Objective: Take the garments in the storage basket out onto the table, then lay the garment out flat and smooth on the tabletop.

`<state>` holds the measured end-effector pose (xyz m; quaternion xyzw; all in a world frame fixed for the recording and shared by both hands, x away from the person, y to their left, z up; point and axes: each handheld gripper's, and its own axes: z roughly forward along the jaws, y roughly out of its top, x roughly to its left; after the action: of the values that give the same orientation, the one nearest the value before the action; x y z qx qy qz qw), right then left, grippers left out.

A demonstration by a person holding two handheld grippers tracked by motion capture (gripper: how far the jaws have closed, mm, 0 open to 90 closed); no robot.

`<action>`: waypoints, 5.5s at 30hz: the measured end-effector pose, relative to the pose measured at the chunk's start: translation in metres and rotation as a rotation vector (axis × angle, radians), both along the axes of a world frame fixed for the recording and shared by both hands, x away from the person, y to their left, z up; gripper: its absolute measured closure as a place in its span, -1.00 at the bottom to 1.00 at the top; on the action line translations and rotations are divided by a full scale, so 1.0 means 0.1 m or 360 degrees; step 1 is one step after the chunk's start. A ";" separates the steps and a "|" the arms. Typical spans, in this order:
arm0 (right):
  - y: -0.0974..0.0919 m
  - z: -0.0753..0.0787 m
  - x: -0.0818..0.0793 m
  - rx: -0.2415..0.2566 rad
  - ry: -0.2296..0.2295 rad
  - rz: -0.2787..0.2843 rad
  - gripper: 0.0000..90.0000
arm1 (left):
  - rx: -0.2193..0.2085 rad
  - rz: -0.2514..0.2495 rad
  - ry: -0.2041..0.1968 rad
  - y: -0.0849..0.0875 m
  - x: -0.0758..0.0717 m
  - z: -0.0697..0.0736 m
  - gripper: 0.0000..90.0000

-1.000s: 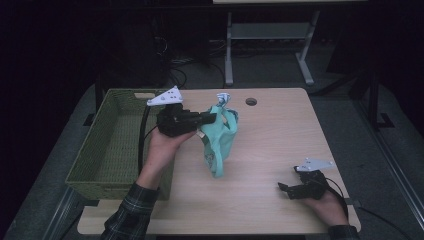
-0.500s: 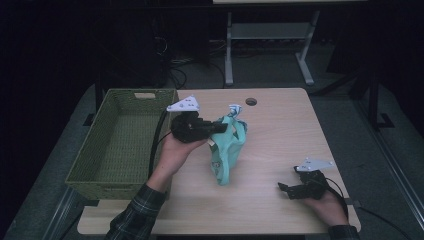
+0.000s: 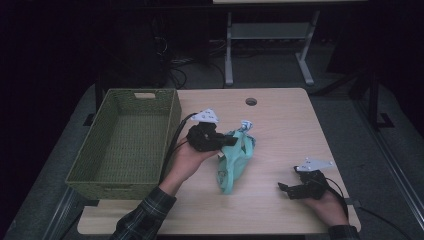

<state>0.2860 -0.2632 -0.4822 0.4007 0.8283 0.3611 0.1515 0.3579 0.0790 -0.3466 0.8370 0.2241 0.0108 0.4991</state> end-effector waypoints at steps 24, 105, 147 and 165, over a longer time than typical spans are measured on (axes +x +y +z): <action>0.00 0.00 0.00 -0.0002 -0.0001 0.0001 -0.76 | 0.0221 -0.0085 0.0078 -0.33 0.04 -0.62 0.94; 0.00 0.00 0.00 -0.0002 -0.0007 0.0014 -0.75 | 0.0611 0.0016 0.0042 0.06 -0.47 -1.12 0.91; 0.68 0.55 1.05 0.0251 -0.0062 0.0252 0.06 | 0.0598 0.0057 0.0146 0.17 -0.46 -1.11 0.92; 0.81 0.24 1.08 0.0181 0.0111 0.0400 0.22 | 0.0593 0.0050 0.0161 0.17 -0.45 -1.12 0.92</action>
<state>0.3945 -0.1823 -0.4584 0.3141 0.8549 0.4094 0.0534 0.3126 0.0962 -0.4582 0.9107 0.2561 0.0179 0.3235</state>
